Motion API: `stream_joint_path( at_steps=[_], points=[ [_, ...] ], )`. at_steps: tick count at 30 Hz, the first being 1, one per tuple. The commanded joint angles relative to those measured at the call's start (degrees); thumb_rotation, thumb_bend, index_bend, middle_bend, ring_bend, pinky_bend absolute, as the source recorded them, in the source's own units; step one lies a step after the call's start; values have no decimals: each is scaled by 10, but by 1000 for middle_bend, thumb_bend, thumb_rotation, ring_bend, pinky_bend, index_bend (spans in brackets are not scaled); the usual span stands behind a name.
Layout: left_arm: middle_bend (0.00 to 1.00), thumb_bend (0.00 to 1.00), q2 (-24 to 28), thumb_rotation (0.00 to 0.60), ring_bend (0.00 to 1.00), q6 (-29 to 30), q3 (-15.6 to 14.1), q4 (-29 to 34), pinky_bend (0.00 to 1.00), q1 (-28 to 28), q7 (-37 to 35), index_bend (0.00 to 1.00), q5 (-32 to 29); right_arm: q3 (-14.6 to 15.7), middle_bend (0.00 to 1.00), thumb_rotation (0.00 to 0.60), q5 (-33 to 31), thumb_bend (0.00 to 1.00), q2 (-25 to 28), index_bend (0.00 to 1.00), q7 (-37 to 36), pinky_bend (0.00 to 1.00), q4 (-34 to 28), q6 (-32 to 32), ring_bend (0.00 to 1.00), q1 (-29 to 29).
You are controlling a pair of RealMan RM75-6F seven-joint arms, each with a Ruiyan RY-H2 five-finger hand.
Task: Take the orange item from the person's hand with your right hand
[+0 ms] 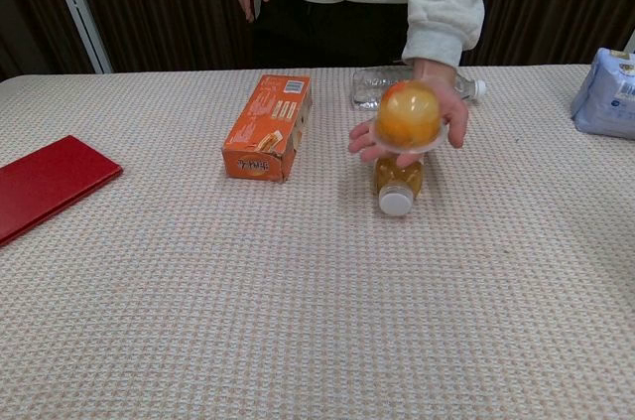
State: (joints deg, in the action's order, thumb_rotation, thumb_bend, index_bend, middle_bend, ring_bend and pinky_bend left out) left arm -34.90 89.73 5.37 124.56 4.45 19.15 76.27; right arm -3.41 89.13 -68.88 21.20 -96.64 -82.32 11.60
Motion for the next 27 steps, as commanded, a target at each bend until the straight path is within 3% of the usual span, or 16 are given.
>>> stream_joint_path(
  at_steps=[1, 19, 23, 27],
  points=[
    [0, 151, 0, 600, 0, 0, 0, 0, 0, 0, 1, 0, 1, -1, 0, 600, 0, 153, 0, 0, -1, 0, 0, 0, 0, 0],
    [0, 152, 1, 600, 0, -2, 3, -3, 0, 1, -9, 0, -5, -9, 0, 600, 0, 154, 4, 0, 1, 0, -25, 9, 0, 9],
    [0, 152, 3, 600, 0, -3, 3, -4, 0, 1, -13, 0, -7, -22, 0, 600, -6, 155, 9, 3, 21, 0, -49, 27, 0, 26],
    [0, 152, 3, 600, 0, -6, 3, -3, 0, 3, -10, 0, -8, -50, 10, 600, -42, 154, 16, 92, 72, 35, -89, 78, 0, 64]
  ],
)
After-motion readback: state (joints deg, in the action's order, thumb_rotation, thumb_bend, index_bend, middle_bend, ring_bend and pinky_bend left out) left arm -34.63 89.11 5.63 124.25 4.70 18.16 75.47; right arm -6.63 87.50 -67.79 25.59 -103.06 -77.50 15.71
